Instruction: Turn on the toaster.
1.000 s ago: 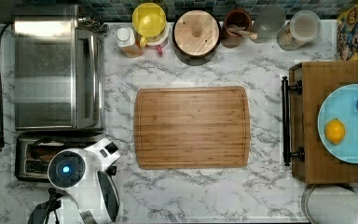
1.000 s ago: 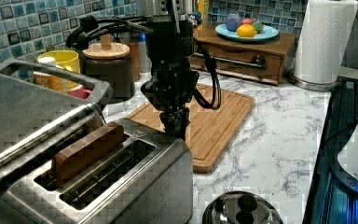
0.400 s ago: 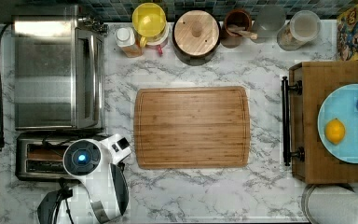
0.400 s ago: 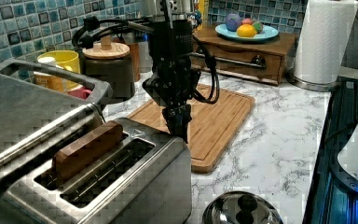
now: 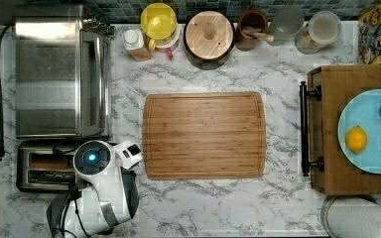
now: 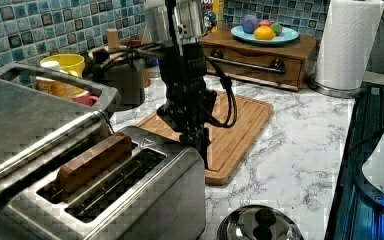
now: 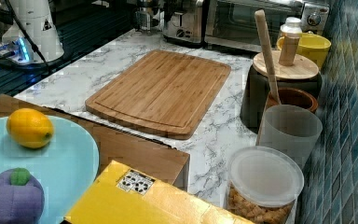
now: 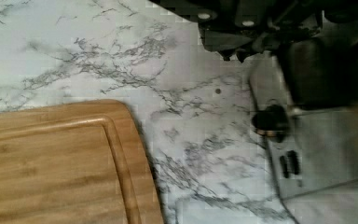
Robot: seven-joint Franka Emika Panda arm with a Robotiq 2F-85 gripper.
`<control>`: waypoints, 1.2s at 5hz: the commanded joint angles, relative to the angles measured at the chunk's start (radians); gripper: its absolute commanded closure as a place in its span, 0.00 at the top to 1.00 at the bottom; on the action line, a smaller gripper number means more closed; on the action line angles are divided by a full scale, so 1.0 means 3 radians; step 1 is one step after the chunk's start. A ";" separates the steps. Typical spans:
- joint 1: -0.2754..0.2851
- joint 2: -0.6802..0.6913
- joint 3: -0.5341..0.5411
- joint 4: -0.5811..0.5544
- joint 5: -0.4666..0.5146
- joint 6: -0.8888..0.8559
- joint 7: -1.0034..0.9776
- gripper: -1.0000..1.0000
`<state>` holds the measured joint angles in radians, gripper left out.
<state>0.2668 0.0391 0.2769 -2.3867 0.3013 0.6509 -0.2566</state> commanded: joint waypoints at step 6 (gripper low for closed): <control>0.0010 0.0247 -0.0171 0.0030 -0.0208 -0.0040 -0.0227 0.00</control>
<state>0.2559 0.1484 0.1949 -2.4043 0.2340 0.6396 -0.2769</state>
